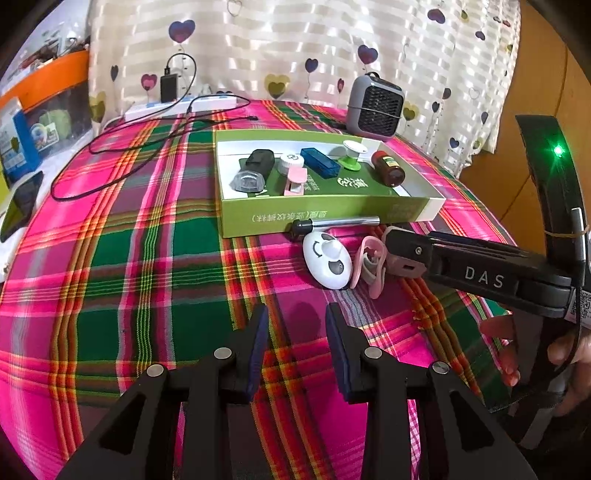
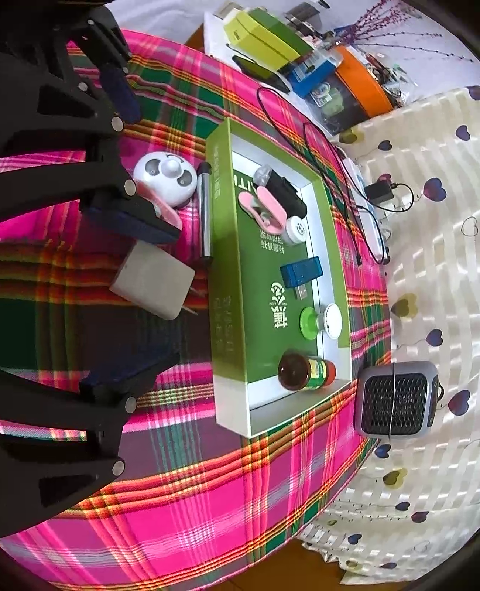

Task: Organize rigid objects
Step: 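Grasp the white square charger with the right tool while the left tool grasps the white round gadget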

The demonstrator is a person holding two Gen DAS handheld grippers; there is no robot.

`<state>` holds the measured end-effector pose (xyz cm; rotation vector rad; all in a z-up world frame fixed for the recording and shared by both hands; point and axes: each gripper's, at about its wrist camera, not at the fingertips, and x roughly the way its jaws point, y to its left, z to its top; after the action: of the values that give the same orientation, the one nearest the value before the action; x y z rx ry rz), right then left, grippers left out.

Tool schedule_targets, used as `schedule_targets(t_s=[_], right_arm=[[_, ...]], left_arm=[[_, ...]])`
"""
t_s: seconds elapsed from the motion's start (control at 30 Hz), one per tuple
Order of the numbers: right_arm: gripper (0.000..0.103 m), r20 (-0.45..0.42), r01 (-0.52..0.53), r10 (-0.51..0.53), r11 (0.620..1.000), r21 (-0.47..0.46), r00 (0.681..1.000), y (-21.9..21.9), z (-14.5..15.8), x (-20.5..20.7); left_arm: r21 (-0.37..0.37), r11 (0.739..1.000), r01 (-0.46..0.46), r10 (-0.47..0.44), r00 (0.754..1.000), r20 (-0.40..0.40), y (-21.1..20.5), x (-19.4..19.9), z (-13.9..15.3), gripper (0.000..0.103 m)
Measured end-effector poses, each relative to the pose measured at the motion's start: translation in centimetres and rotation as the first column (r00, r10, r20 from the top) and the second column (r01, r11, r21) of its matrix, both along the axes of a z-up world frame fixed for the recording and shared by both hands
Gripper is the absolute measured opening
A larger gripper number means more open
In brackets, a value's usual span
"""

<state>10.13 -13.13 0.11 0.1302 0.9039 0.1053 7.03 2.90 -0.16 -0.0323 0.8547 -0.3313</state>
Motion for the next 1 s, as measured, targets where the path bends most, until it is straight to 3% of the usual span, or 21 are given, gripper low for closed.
schedule_targets(t_s=[0.2, 1.0], right_arm=[[0.059, -0.029, 0.015, -0.016, 0.999, -0.030, 0.999, 0.7, -0.5, 0.7], [0.059, 0.010, 0.057, -0.056, 0.991, -0.121, 0.998, -2.7, -0.9, 0.0]], left_arm=[[0.001, 1.000, -0.001, 0.001, 1.000, -0.002, 0.0, 0.1, 0.0, 0.031], [-0.068, 0.998, 0.011, -0.014, 0.999, -0.046, -1.2, 3.2, 0.1, 0.031]])
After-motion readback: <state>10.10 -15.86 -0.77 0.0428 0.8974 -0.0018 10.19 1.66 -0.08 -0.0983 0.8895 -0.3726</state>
